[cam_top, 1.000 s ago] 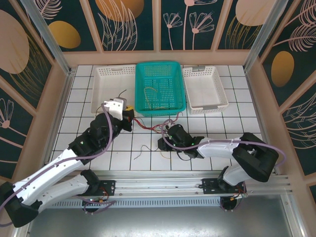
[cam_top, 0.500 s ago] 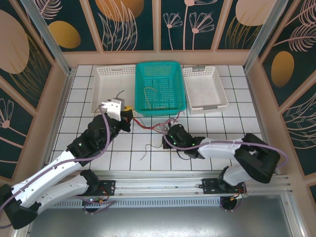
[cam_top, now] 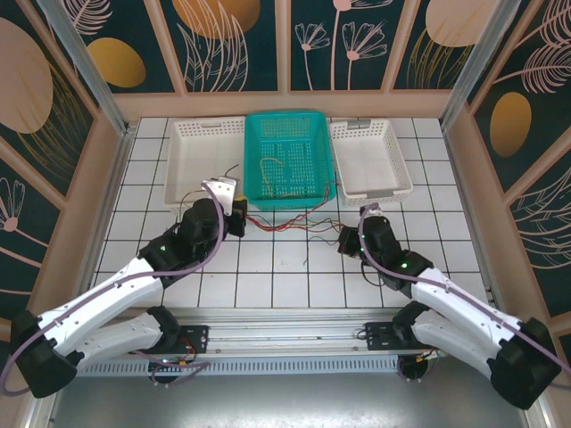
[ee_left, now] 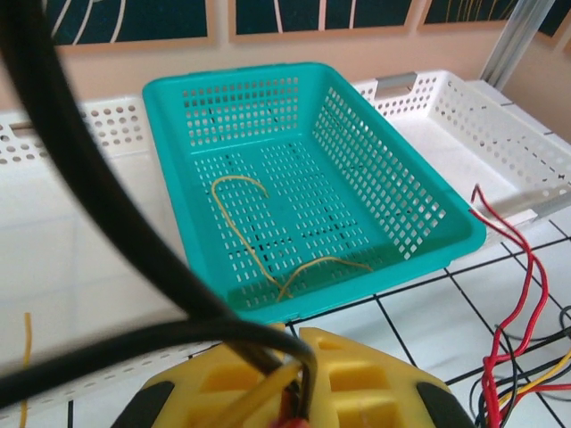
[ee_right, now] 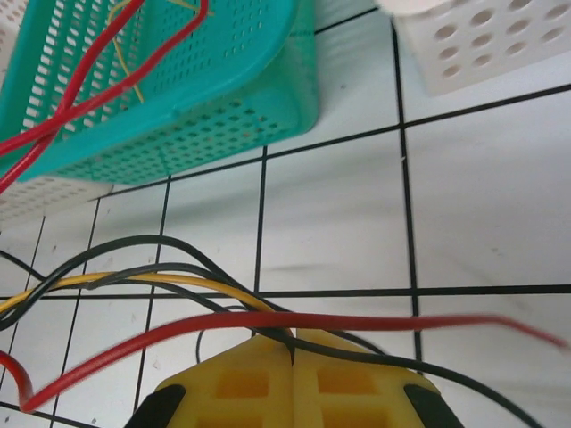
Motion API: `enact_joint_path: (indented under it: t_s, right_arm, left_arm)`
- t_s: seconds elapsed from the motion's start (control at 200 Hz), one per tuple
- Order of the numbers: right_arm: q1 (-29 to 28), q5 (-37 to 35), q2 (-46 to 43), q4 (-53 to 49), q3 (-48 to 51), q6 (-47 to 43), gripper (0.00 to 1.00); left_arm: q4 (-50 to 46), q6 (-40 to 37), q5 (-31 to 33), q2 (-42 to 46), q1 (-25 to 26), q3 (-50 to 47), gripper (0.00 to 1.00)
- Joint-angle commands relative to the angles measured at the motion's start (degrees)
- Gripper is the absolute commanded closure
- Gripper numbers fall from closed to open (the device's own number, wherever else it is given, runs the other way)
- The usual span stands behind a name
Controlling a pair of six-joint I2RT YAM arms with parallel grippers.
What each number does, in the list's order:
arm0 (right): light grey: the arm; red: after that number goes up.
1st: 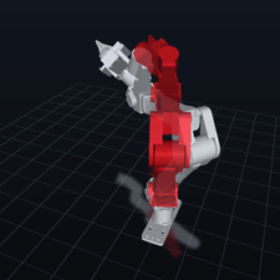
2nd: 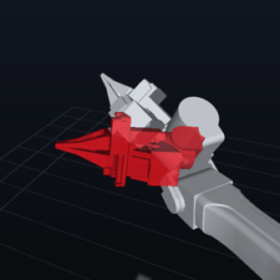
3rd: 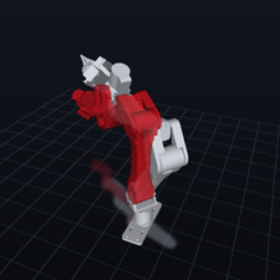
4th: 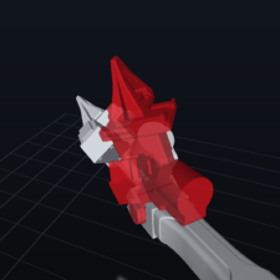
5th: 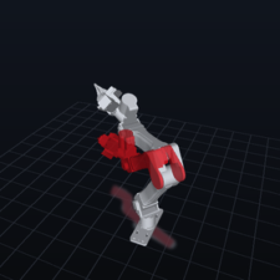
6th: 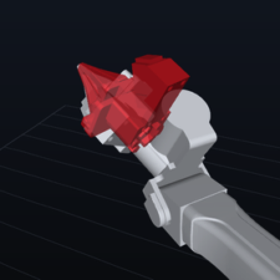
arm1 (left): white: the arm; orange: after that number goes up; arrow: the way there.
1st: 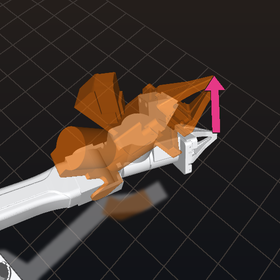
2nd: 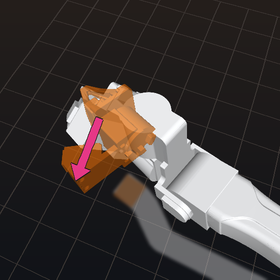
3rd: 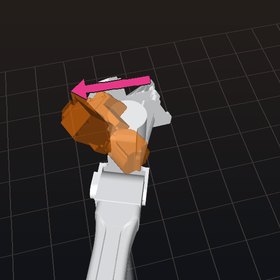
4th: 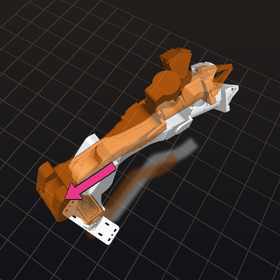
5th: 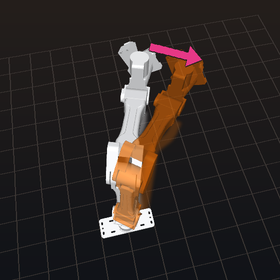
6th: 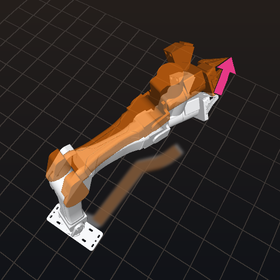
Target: Untangle the cables
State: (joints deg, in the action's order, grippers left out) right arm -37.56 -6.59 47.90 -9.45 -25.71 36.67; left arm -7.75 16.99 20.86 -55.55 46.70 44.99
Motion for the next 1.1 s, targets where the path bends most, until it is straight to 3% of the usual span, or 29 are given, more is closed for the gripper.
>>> enact_joint_path:
  t_s: [0.0,0.07,0.27,0.576,0.826,1.096]
  right_arm:
    - [2.5,4.4,-2.4,-5.1,-0.6,-3.1,1.00]
    - [3.3,9.3,-1.8,-4.1,-1.3,-5.0,1.00]
    - [4.2,14.4,0.0,-3.1,-2.8,-6.4,1.00]
    - [4.9,31.9,3.3,5.6,-1.9,-5.9,0.64]
    - [4.3,34.7,4.5,12.2,0.4,-3.9,0.58]
    - [4.3,23.9,2.8,7.9,0.0,-2.8,0.58]
  left_arm:
    - [-2.1,1.6,-1.5,-1.6,-0.3,3.2,1.00]
    - [-3.0,4.2,-3.8,-2.7,-0.3,4.4,1.00]
    - [-1.1,16.8,-10.8,-3.6,-0.3,3.4,1.00]
    - [8.5,33.5,-15.4,-3.5,-0.3,-6.3,1.00]
    - [13.1,40.0,-15.1,-3.8,-0.3,-10.1,1.00]
    - [11.5,41.2,-12.3,-4.0,-0.2,-10.3,1.00]
